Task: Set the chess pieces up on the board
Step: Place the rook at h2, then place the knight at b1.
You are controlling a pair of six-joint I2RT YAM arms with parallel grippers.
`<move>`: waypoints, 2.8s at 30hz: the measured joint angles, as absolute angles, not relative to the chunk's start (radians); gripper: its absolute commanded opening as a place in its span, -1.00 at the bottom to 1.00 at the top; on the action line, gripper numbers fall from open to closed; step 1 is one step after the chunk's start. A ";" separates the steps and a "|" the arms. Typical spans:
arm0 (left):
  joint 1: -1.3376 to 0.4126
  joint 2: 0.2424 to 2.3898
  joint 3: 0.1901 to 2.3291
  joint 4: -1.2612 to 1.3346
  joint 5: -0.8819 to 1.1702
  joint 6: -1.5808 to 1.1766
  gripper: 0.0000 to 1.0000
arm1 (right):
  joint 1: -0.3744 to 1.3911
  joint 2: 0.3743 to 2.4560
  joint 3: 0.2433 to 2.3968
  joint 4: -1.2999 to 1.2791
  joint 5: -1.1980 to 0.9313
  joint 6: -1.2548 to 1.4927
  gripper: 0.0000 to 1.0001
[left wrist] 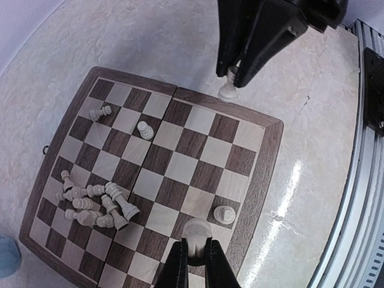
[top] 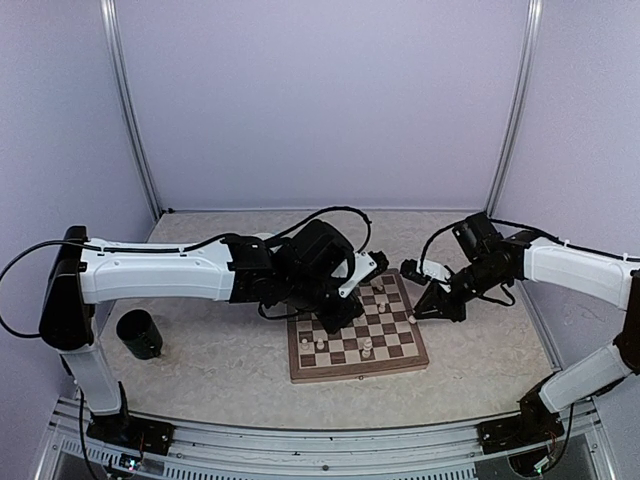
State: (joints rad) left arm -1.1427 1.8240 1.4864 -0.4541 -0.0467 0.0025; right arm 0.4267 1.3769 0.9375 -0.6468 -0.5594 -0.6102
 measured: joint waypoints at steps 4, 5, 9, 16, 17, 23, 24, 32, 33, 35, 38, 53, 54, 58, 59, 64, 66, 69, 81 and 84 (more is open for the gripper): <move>-1.142 1.819 1.459 -0.428 -0.056 -0.054 -1.00 | 0.513 1.357 0.919 -0.647 -0.464 -0.632 -0.80; -1.142 1.819 1.451 -0.419 -0.060 -0.067 -1.00 | 0.527 1.358 0.917 -0.643 -0.447 -0.634 -0.80; -1.143 1.820 1.426 -0.402 -0.072 -0.113 -1.00 | 0.567 1.374 0.901 -0.624 -0.369 -0.635 -0.80; -1.143 1.820 1.389 -0.350 -0.091 -0.155 -1.00 | 0.614 1.447 0.896 -0.598 -0.294 -0.635 -0.80; -1.143 1.820 1.382 -0.348 -0.092 -0.157 -1.00 | 0.616 1.456 0.896 -0.594 -0.287 -0.635 -0.80; -1.143 1.820 1.360 -0.345 -0.102 -0.161 -1.00 | 0.627 1.489 0.896 -0.576 -0.262 -0.633 -0.72; -1.143 1.820 1.358 -0.344 -0.105 -0.161 -1.00 | 0.628 1.492 0.896 -0.574 -0.260 -0.633 -0.68; -1.142 1.820 1.344 -0.336 -0.113 -0.161 -1.00 | 0.639 1.505 0.896 -0.565 -0.240 -0.628 -0.32; -1.142 1.820 1.342 -0.336 -0.113 -0.161 -1.00 | 0.639 1.505 0.896 -0.565 -0.239 -0.627 -0.29; -1.142 1.819 1.340 -0.336 -0.113 -0.161 -1.00 | 0.639 1.505 0.896 -0.562 -0.238 -0.626 -0.22; -1.142 1.814 1.339 -0.337 -0.113 -0.161 -1.00 | 0.639 1.505 0.897 -0.564 -0.240 -0.620 -0.12; -1.147 1.635 1.209 -0.542 -0.007 -0.168 -1.00 | 0.458 1.271 0.837 -0.406 -0.385 -0.578 0.03; -1.147 1.637 1.206 -0.551 -0.003 -0.167 -1.00 | 0.456 1.269 0.829 -0.388 -0.385 -0.575 0.04; -1.148 1.661 1.205 -0.558 0.011 -0.156 -1.00 | 0.455 1.267 0.809 -0.352 -0.392 -0.563 0.04; -1.148 1.672 1.205 -0.558 0.011 -0.153 -1.00 | 0.455 1.267 0.807 -0.347 -0.393 -0.560 0.04; -1.148 1.734 1.208 -0.558 0.012 -0.144 -1.00 | 0.455 1.269 0.805 -0.338 -0.404 -0.558 0.04; -1.148 1.755 1.216 -0.558 0.012 -0.140 -1.00 | 0.455 1.275 0.805 -0.334 -0.408 -0.557 0.03; -1.148 1.776 1.229 -0.558 0.011 -0.130 -1.00 | 0.455 1.292 0.805 -0.332 -0.414 -0.558 0.03; -1.147 1.814 1.279 -0.548 -0.030 -0.111 -1.00 | 0.455 1.315 0.805 -0.334 -0.430 -0.558 0.03; -1.146 1.832 1.284 -0.548 -0.038 -0.104 -1.00 | 0.455 1.320 0.805 -0.334 -0.431 -0.558 0.03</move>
